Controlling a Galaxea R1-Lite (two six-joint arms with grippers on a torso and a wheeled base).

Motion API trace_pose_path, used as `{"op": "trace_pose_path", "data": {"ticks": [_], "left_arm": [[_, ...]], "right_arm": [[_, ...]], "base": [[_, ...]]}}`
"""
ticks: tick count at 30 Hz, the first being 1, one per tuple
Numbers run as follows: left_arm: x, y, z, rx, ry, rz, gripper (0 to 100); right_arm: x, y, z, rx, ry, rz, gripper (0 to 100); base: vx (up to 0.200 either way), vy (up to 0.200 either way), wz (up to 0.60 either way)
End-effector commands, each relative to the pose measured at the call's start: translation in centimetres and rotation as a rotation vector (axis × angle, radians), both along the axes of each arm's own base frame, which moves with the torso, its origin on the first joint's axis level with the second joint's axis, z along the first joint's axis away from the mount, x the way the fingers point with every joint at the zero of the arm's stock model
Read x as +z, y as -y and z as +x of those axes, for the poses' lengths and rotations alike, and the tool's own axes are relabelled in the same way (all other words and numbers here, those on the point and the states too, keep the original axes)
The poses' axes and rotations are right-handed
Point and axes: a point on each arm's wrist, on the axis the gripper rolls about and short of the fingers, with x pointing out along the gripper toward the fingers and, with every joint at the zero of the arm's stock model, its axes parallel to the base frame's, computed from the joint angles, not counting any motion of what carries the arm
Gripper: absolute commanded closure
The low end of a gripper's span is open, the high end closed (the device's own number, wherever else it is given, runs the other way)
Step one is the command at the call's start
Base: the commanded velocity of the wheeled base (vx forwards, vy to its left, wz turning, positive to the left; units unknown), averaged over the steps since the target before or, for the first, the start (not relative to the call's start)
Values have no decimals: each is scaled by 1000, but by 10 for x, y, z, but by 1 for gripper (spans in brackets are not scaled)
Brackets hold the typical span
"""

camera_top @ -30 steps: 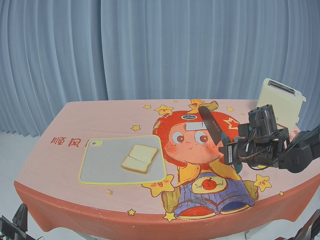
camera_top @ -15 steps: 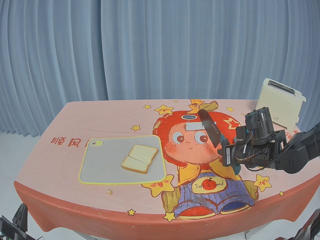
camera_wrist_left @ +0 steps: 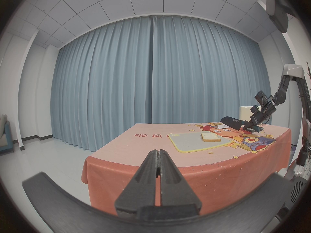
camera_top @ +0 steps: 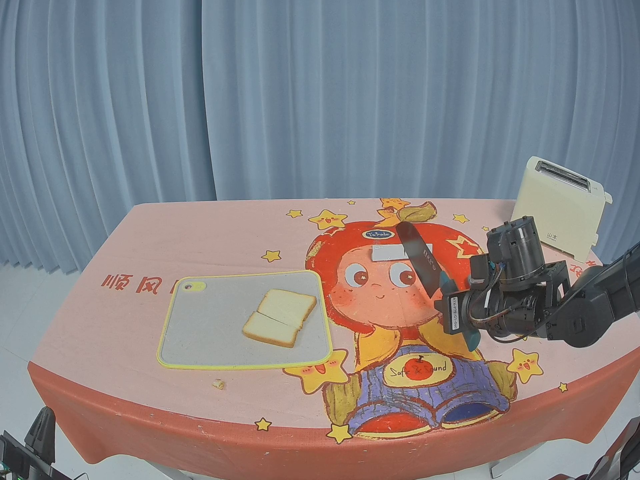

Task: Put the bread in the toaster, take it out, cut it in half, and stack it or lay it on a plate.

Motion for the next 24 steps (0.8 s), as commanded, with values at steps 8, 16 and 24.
{"op": "trace_pose_path", "data": {"ticks": [8, 16, 24], "left_arm": [[-5, 0, 1, 1, -19, 0, 100], [-5, 0, 1, 1, -19, 0, 100], [-5, 0, 1, 1, -19, 0, 100]], "right_arm": [[3, 5, 4, -22, 8, 5, 100], [-1, 4, 4, -16, -1, 1, 100], [-6, 1, 5, -11, -16, -9, 100]], "base": [[0, 0, 0], [0, 0, 0], [0, 0, 0]]}}
